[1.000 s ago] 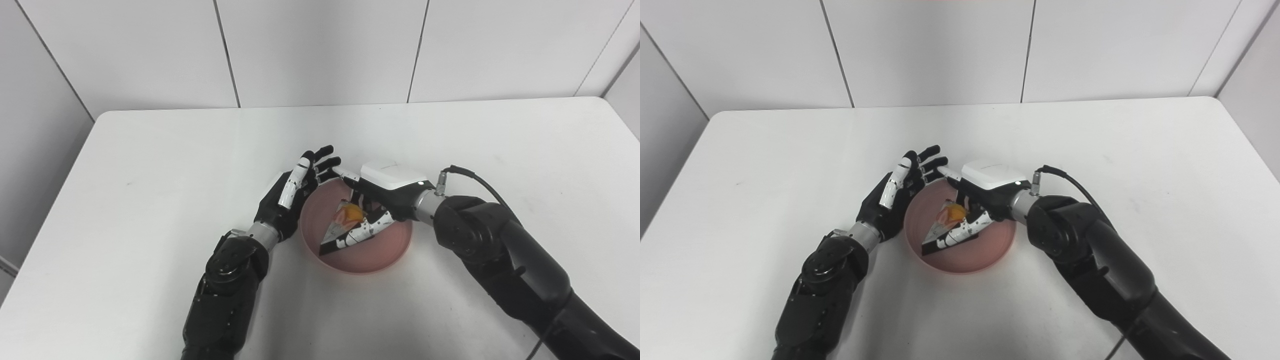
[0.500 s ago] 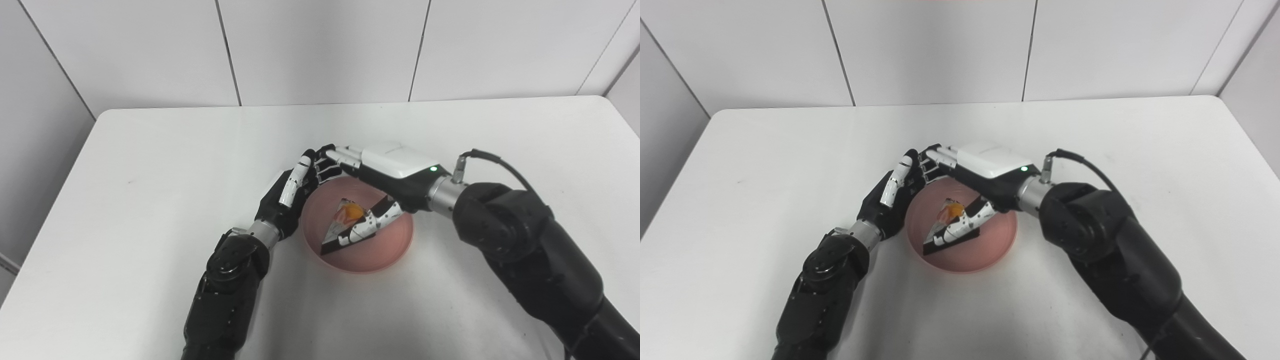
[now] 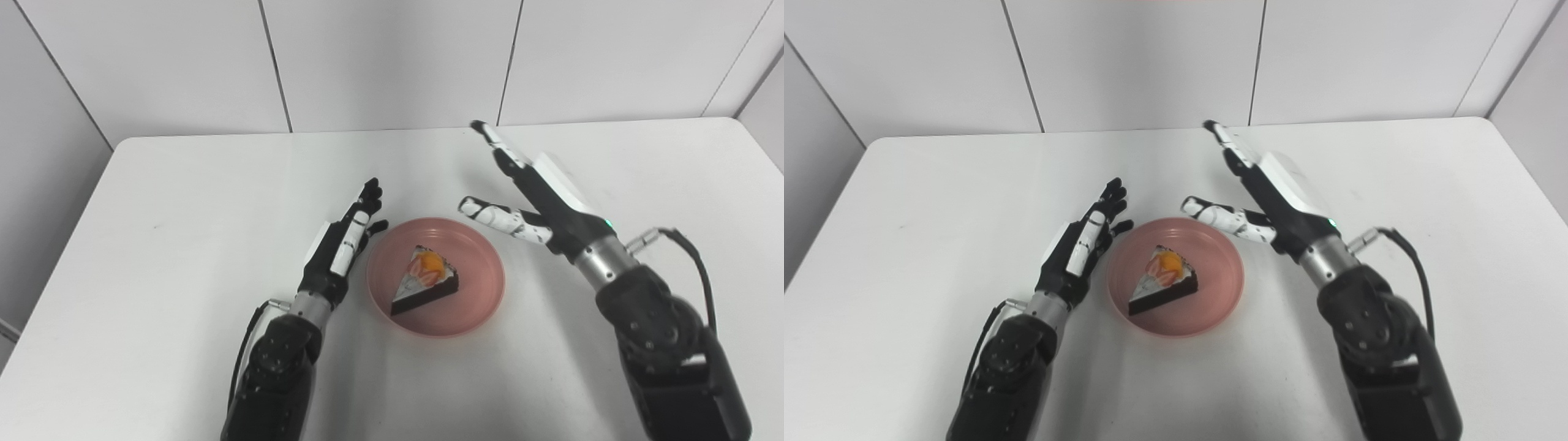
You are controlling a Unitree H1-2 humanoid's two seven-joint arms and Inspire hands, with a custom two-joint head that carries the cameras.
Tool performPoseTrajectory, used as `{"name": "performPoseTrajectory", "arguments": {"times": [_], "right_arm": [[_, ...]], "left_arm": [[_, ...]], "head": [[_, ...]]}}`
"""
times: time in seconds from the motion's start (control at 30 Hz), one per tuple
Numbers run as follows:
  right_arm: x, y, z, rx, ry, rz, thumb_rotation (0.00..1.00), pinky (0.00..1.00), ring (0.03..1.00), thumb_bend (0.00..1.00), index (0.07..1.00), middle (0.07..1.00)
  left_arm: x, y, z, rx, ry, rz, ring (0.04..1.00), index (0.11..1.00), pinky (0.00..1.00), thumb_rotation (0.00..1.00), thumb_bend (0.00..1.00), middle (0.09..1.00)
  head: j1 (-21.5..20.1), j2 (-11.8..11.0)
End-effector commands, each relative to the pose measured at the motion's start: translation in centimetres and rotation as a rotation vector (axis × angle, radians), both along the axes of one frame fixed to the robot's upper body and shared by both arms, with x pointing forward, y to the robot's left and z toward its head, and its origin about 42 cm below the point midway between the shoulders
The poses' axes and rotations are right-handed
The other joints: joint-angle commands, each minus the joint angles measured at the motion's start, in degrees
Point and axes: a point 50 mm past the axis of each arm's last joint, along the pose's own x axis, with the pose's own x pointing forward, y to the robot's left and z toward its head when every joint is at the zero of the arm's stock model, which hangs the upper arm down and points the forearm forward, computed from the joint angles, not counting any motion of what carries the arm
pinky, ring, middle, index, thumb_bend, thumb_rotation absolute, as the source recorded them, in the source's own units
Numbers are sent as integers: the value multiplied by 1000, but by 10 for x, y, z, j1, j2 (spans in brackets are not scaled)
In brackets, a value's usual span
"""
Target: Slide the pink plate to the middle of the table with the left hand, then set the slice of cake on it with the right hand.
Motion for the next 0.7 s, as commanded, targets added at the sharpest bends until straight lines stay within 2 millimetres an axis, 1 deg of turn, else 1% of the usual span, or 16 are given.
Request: {"name": "performPoseTrajectory", "arguments": {"times": [0.0, 0.07, 0.1, 0.2, 0.3, 0.33, 0.47, 0.5, 0.57, 0.67], "right_arm": [[-6, -1, 10, 62, -101, -10, 1000, 1000, 1000, 649, 1000, 1000], [-16, -4, -5, 88, -83, -51, 1000, 1000, 1000, 644, 1000, 1000], [-22, -6, -15, 114, -58, -64, 1000, 1000, 1000, 640, 1000, 1000], [-36, -6, -37, 172, 4, -80, 1000, 1000, 1000, 632, 1000, 1000], [-54, -2, -61, 232, 24, -122, 1000, 1000, 1000, 539, 1000, 1000], [-59, -1, -67, 250, 24, -129, 1000, 1000, 1000, 507, 1000, 1000], [-64, -2, -81, 294, 22, -133, 1000, 1000, 1000, 463, 1000, 1000], [-64, -3, -84, 300, 21, -133, 1000, 1000, 1000, 435, 1000, 1000], [-63, -6, -90, 302, 32, -145, 1000, 1000, 1000, 404, 1000, 1000], [-60, -8, -94, 338, 67, -151, 1000, 1000, 1000, 388, 1000, 1000]], "left_arm": [[-4, 9, 7, 44, -71, 38, 1000, 1000, 1000, 1000, 476, 1000], [-12, 9, 7, 69, -115, 60, 1000, 1000, 1000, 1000, 486, 1000], [-17, 10, 7, 83, -143, 74, 1000, 1000, 1000, 1000, 491, 1000], [-28, 11, 5, 120, -191, 98, 1000, 1000, 1000, 1000, 535, 1000], [-41, 12, 2, 154, -229, 112, 1000, 1000, 1000, 1000, 541, 1000], [-45, 13, 1, 167, -236, 115, 1000, 1000, 1000, 1000, 525, 1000], [-57, 18, -3, 202, -258, 119, 1000, 1000, 1000, 1000, 480, 1000], [-60, 19, -5, 204, -265, 118, 1000, 1000, 1000, 1000, 477, 1000], [-67, 22, -8, 208, -277, 118, 1000, 1000, 1000, 1000, 466, 1000], [-76, 24, -10, 210, -274, 121, 1000, 1000, 1000, 1000, 447, 1000]], "head": [[1, 0], [2, 0], [2, 0], [5, 1], [8, 2], [8, 1], [11, 2], [11, 2], [12, 4], [16, 5]]}}
